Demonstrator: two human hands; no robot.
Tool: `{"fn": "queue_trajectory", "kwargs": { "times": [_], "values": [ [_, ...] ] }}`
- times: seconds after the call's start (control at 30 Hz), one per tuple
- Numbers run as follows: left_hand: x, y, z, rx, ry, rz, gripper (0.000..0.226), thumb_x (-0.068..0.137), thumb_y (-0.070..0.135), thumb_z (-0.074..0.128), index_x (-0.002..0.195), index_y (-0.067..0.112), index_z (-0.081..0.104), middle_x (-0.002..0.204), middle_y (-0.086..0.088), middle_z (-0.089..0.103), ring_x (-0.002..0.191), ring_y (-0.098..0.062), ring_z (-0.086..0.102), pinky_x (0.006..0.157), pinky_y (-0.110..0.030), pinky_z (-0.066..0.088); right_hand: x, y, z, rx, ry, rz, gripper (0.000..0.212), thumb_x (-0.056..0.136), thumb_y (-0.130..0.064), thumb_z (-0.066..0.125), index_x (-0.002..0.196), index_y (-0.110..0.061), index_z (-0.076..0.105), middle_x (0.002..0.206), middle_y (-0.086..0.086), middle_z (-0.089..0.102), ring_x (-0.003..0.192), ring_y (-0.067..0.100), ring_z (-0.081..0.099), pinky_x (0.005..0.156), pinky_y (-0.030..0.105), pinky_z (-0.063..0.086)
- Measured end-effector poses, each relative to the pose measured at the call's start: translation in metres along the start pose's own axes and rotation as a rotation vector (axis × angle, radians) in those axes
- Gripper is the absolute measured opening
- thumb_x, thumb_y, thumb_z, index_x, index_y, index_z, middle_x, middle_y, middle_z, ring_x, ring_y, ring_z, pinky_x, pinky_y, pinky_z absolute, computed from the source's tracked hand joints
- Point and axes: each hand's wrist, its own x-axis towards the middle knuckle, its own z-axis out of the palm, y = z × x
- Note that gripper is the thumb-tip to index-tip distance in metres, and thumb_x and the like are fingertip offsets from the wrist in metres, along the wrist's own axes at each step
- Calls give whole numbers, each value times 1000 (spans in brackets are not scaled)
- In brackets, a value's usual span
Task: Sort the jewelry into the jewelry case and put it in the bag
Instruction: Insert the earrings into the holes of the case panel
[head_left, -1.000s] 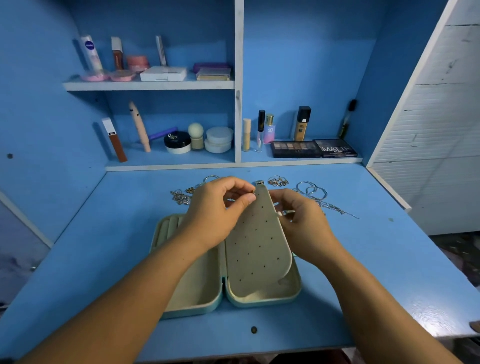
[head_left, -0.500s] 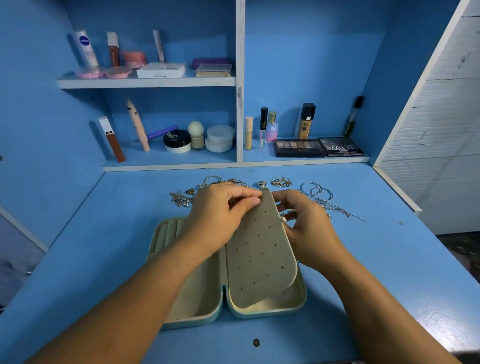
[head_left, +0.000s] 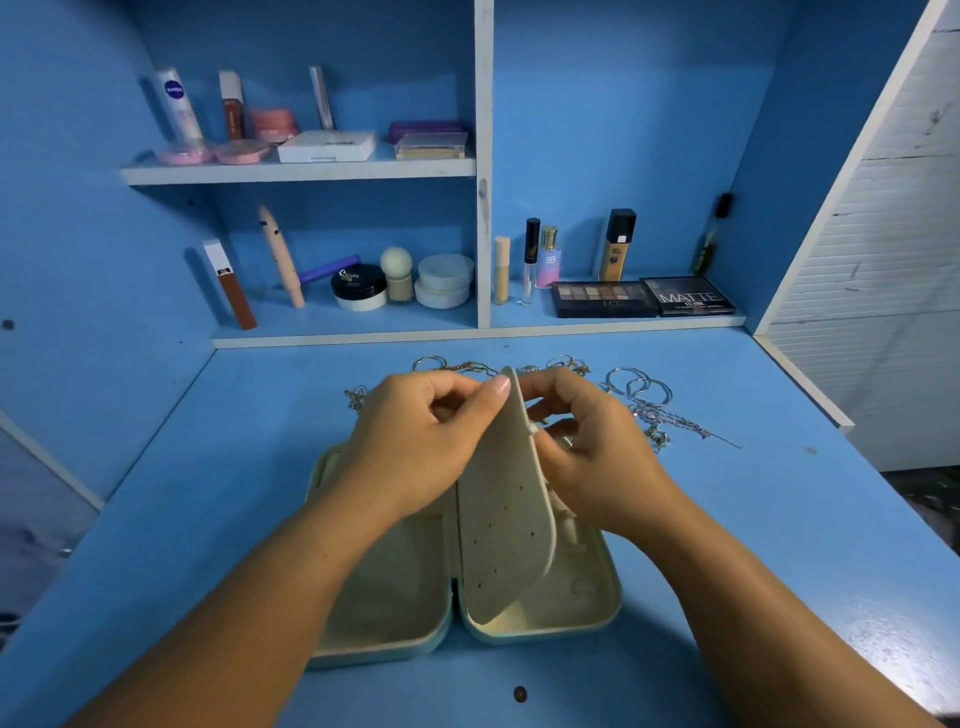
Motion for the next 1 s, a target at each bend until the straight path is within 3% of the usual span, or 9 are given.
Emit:
{"fn": "queue_trajectory", "kwargs": {
  "times": [0.1, 0.27, 0.37, 0.47, 0.53, 0.63, 0.73, 0.9, 1.0],
  "values": [
    [1, 3, -15, -158, -61, -126, 47, 68, 64, 62, 86, 23, 77, 81, 9, 75, 82, -6, 71, 82, -34, 58, 6, -8, 8, -24, -30, -42, 19, 86, -36, 61, 104, -38, 59, 104, -19, 63, 97, 2, 58, 82, 30, 51],
    [-4, -7, -35, -359, -124, -247, 32, 75, 40, 70, 91, 13, 76, 87, -7, 76, 86, -18, 73, 75, -27, 57, 9, -15, 21, -157, -98, -28, 27, 87, -43, 61, 112, -35, 60, 110, -16, 58, 98, -2, 52, 81, 16, 41],
    [-10, -15, -39, -527, -101, -334, 19, 88, 22, 64, 81, 10, 77, 79, -7, 74, 72, -14, 69, 62, -22, 54, 1, -10, 17, -421, -154, 2, 34, 88, -44, 58, 120, -32, 59, 120, -11, 54, 110, 10, 48, 89, 25, 39],
    [-14, -23, -40, -566, -62, -383, 23, 90, 24, 60, 80, 10, 75, 72, -4, 70, 64, -13, 66, 55, -22, 50, -12, -4, 12, -700, -232, -12, 35, 88, -43, 55, 122, -34, 56, 128, -11, 49, 117, 16, 40, 99, 35, 33],
    [-16, -27, -40, -534, -44, -411, 25, 90, 29, 59, 80, 11, 73, 68, -4, 68, 61, -15, 64, 54, -26, 47, -20, -1, 13, -696, -281, -29, 36, 87, -46, 55, 122, -35, 56, 129, -11, 49, 119, 16, 39, 102, 35, 31],
    [-15, -30, -37, -568, -27, -406, 28, 86, 33, 62, 85, 8, 74, 75, -9, 69, 71, -24, 63, 67, -32, 47, -27, 4, 16, -684, -299, -80, 40, 90, -48, 51, 126, -32, 53, 130, -10, 49, 122, 16, 39, 105, 36, 33],
    [-15, -30, -32, -592, 1, -379, 30, 91, 29, 56, 89, 3, 72, 77, -12, 68, 72, -23, 63, 66, -31, 48, -34, 9, 15, -651, -303, -138, 38, 92, -45, 49, 126, -30, 55, 129, -9, 52, 120, 16, 41, 104, 34, 37],
    [-16, -29, -28, -554, 22, -325, 30, 93, 28, 53, 80, 10, 73, 75, -10, 72, 67, -19, 67, 61, -29, 50, -26, 18, -8, -528, -269, -138, 26, 91, -19, 56, 115, -23, 65, 117, -7, 60, 110, 9, 51, 92, 9, 32],
    [-17, -30, -27, -546, 25, -326, 31, 93, 31, 53, 80, 11, 74, 76, -10, 72, 70, -20, 67, 66, -32, 49, 1, 31, -28, -599, -140, -87, 26, 91, -10, 56, 113, -16, 67, 112, 2, 63, 106, 20, 55, 87, 21, 39]
  ]
}}
